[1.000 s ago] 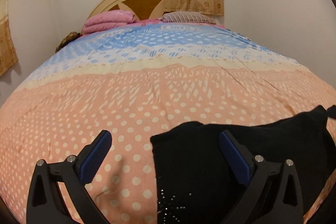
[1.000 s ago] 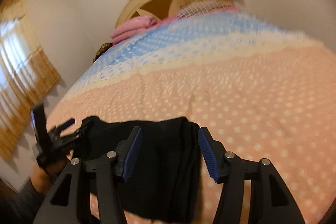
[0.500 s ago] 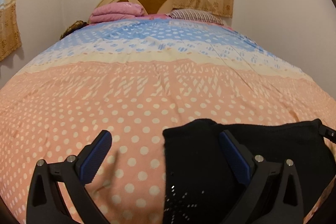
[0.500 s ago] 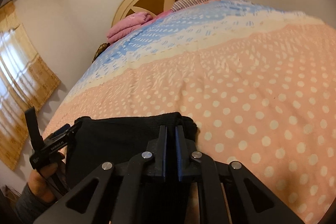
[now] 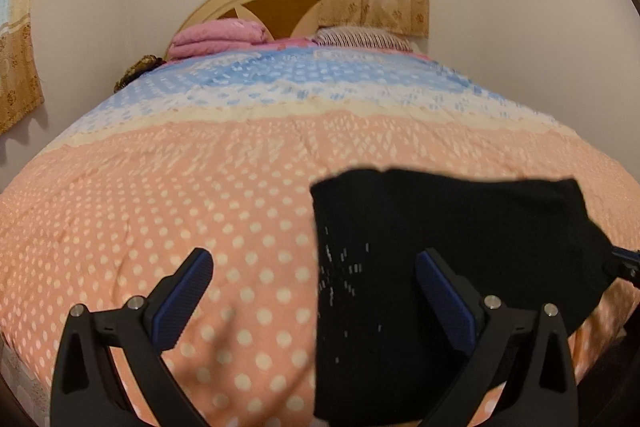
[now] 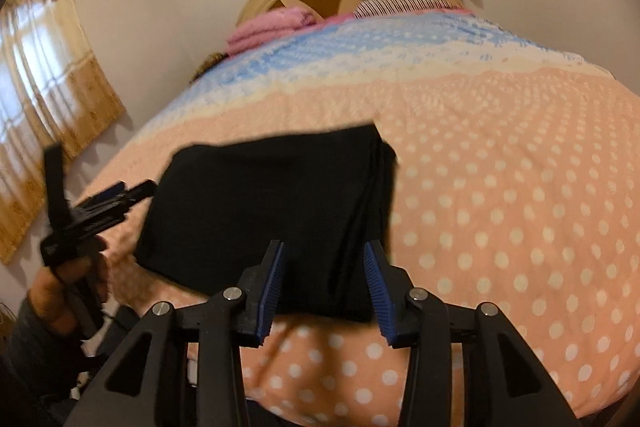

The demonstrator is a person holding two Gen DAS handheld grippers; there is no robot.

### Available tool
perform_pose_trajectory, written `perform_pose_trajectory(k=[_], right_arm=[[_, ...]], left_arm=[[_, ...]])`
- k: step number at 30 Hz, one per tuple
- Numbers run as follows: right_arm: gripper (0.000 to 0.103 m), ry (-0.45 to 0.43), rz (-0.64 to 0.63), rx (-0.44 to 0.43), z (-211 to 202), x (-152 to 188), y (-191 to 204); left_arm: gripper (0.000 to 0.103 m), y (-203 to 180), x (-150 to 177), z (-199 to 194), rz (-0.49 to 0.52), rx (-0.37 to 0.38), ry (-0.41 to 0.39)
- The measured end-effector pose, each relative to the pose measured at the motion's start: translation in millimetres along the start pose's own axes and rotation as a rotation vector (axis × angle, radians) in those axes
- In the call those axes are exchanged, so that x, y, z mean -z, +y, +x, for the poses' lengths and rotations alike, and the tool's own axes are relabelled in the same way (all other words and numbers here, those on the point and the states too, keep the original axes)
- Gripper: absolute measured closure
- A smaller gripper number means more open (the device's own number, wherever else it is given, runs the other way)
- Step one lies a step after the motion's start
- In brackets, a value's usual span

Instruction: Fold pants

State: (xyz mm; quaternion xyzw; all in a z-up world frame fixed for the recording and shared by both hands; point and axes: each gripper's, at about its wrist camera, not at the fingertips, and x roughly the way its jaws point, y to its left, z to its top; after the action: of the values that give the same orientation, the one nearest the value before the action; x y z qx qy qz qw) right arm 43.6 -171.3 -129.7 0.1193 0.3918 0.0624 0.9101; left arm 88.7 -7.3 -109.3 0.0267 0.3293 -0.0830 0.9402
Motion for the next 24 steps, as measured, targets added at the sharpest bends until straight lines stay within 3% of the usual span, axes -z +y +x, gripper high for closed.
perform_pose_trajectory(k=[8, 14, 21, 24], right_arm=[[0.053, 0.033, 0.067, -0.052, 9.3, -0.6, -21.2], [0.052, -0.054, 0.09, -0.059, -14.2, -11.6, -24.0], [0.051, -0.072, 0.109, -0.071, -8.6, -21.4, -26.2], [0.045, -0.07, 0.108, -0.088, -0.9, -29.4, -23.4]], left_arm=[[0.0, 3.9, 8.8, 13.8, -0.031, 0.027, 0.036], [0.0, 3.5, 10.2, 11.4, -0.039, 0.048, 0.034], [0.0, 4.3, 7.7, 5.5, -0.053, 0.087, 0.006], [0.0, 0.4, 5.4, 7.7, -0.034, 0.105, 0.007]])
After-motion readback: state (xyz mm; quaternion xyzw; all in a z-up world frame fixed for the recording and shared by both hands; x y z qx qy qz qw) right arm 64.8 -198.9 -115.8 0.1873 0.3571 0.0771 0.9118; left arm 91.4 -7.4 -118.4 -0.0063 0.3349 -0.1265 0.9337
